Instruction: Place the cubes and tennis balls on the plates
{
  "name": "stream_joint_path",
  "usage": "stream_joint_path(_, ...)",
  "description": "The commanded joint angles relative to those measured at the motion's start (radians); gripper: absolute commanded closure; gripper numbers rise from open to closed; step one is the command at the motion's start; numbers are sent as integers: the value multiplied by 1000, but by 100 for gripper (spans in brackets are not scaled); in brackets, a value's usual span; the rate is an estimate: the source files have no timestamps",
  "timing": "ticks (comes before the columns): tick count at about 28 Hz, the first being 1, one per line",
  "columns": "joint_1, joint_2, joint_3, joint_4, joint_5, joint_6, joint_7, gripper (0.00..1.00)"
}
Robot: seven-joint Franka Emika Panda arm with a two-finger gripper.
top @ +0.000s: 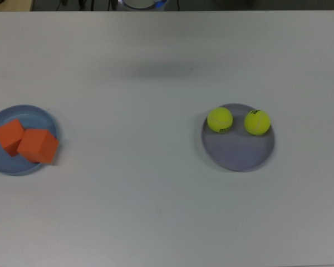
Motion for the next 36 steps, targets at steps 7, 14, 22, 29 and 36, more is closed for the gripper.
stream_joint_path(7, -1, -16, 0, -7, 54, -15, 14, 0)
stream_joint_path(14, -1, -16, -3, -7, 62, -16, 14, 0)
stream_joint_path(22, -1, -17, -6, -7, 62, -16, 14, 0)
stream_joint_path(29, -2, -17, -9, -7, 59, -16, 13, 0)
stream_joint_path(36, -7, -17, -13, -7, 57, -21, 13, 0)
